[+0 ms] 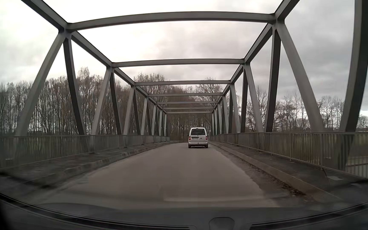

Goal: Follow the waypoints while adhering to traffic rules and regulations

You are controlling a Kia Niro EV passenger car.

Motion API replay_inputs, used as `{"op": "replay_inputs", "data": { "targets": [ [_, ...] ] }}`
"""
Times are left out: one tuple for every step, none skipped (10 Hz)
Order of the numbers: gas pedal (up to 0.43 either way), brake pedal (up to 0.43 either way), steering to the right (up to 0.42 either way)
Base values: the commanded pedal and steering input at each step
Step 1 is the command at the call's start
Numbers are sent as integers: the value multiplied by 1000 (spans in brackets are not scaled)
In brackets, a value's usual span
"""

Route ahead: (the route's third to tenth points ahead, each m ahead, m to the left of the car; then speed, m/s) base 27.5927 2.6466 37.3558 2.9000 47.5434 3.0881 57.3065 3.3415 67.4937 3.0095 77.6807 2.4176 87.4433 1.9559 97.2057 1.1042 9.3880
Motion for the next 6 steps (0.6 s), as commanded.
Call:
{"op": "replay_inputs", "data": {
  "targets": [
    [189, 0, -12],
    [189, 0, -9],
    [189, 0, -8],
    [189, 0, -8],
    [189, 0, -8],
    [197, 0, -4]
  ]
}}
